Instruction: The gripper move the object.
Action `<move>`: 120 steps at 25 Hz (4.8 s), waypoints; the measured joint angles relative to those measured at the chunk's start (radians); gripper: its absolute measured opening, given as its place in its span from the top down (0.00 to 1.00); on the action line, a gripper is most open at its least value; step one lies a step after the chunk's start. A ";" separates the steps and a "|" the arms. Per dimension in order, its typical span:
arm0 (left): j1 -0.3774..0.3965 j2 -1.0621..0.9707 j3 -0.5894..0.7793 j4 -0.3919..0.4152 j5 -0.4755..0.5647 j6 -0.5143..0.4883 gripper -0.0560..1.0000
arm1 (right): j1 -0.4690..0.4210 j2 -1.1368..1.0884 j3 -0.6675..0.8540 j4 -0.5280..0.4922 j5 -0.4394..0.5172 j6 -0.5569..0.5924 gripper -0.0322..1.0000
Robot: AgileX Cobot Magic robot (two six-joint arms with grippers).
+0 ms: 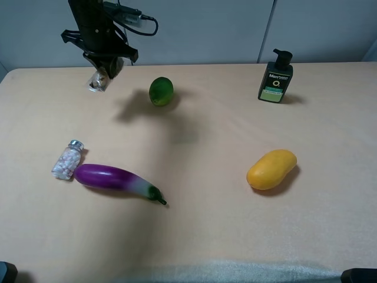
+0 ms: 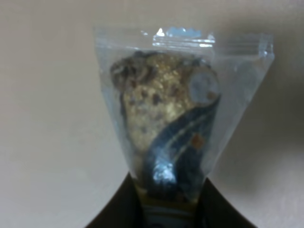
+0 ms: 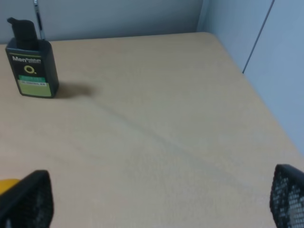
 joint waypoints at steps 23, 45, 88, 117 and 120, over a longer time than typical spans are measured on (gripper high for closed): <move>-0.042 0.124 0.001 -0.018 -0.169 0.000 0.71 | 0.000 0.000 0.000 0.000 0.000 0.000 0.30; -0.043 0.160 0.002 -0.018 -0.192 0.000 0.71 | 0.000 0.000 0.000 0.000 0.000 0.000 0.30; -0.057 0.147 0.002 -0.014 -0.128 -0.001 0.28 | 0.000 0.000 0.000 0.000 0.000 0.000 0.30; -0.053 -0.577 0.178 0.085 0.088 -0.053 0.14 | 0.000 0.000 0.000 0.000 0.000 0.000 0.30; -0.005 -0.722 0.300 0.086 0.079 -0.057 0.14 | 0.000 0.000 0.000 0.000 0.000 0.000 0.30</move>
